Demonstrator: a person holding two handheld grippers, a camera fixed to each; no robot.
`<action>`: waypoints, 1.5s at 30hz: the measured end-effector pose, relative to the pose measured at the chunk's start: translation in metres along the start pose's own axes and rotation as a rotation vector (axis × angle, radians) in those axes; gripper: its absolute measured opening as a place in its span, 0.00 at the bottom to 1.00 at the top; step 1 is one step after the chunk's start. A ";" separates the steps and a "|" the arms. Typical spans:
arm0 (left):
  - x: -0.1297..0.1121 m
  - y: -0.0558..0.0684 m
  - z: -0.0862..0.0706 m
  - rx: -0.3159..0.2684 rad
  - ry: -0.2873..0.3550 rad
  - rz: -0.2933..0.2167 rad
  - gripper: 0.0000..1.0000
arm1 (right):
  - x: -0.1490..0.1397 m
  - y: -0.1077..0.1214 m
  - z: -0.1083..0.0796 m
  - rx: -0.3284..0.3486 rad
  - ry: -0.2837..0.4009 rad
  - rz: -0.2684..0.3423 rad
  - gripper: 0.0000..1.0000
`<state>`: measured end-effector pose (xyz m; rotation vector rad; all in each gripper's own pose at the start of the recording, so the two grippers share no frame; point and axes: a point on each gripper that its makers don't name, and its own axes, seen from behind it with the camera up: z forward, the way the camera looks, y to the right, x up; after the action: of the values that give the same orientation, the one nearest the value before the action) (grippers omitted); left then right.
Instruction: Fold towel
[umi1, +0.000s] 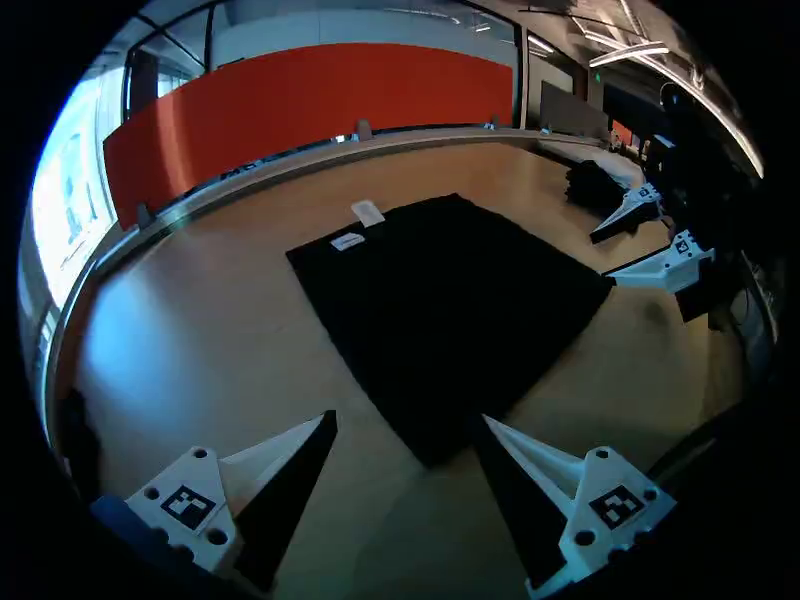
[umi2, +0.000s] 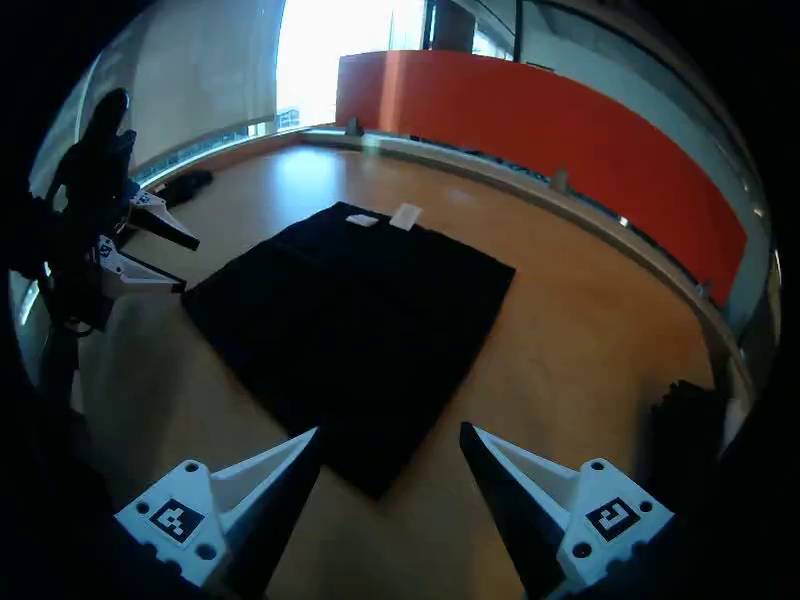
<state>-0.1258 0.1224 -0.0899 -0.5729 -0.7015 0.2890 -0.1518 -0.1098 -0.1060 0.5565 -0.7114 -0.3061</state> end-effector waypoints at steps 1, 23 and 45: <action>-0.002 0.001 0.001 -0.002 -0.005 -0.001 0.97 | -0.003 -0.001 0.000 0.002 -0.006 0.000 1.00; -0.023 0.024 0.007 -0.045 -0.071 0.016 0.85 | -0.033 -0.011 -0.001 0.076 -0.079 0.001 0.66; -0.026 0.017 0.009 -0.002 -0.103 -0.026 0.44 | -0.032 -0.015 -0.001 0.089 -0.085 0.027 0.21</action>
<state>-0.1519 0.1284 -0.1084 -0.5534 -0.8079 0.2955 -0.1751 -0.1070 -0.1323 0.6209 -0.8172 -0.2747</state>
